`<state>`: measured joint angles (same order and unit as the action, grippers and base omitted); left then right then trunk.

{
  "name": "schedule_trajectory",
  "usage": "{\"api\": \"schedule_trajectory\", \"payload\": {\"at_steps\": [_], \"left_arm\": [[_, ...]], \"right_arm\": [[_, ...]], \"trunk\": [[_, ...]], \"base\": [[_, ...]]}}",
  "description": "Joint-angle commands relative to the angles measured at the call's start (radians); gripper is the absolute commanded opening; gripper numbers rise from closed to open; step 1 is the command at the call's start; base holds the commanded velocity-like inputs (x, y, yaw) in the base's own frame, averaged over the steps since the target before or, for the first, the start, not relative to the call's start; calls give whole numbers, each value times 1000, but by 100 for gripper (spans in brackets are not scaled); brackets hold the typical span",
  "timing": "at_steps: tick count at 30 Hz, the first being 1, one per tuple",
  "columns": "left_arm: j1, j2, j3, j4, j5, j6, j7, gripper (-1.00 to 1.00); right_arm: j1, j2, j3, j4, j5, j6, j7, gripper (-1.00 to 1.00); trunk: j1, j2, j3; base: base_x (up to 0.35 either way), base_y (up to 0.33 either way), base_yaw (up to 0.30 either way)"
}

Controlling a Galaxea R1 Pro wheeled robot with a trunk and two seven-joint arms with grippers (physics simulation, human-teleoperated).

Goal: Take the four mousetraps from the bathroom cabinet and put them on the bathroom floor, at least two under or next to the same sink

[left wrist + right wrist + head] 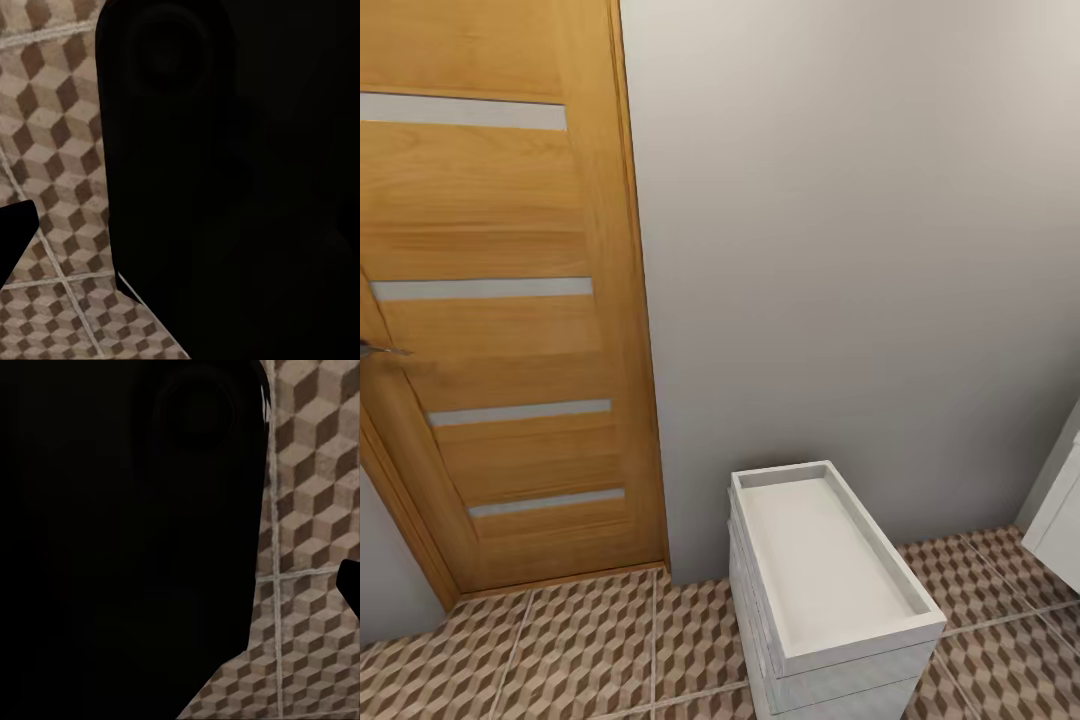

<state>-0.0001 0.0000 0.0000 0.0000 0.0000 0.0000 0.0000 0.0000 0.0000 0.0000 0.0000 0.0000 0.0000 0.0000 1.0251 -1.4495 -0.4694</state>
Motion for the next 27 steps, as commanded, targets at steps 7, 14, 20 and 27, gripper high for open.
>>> {"api": "schedule_trajectory", "payload": {"at_steps": [7,14,20,27], "left_arm": [[-1,1,6,-11,2,-9,-1,100],[-1,1,8,-32,3,-30,-1,100],[-1,1,10,-46,3,-63,-1,100],[-1,1,11,-50,3,-76,-2,100]], "right_arm": [[-2,-2,4,0,7,5,3,100],[-2,-2,4,0,8,4,5,100],[-2,-2,5,0,7,3,4,100],[-2,-1,4,0,6,3,4,100]], "trunk": [[0,-1,-1],[0,-1,-1],[0,-1,-1],[0,-1,-1]], "base": [[0,0,0],[0,0,0],[0,0,0],[0,0,0]]}}
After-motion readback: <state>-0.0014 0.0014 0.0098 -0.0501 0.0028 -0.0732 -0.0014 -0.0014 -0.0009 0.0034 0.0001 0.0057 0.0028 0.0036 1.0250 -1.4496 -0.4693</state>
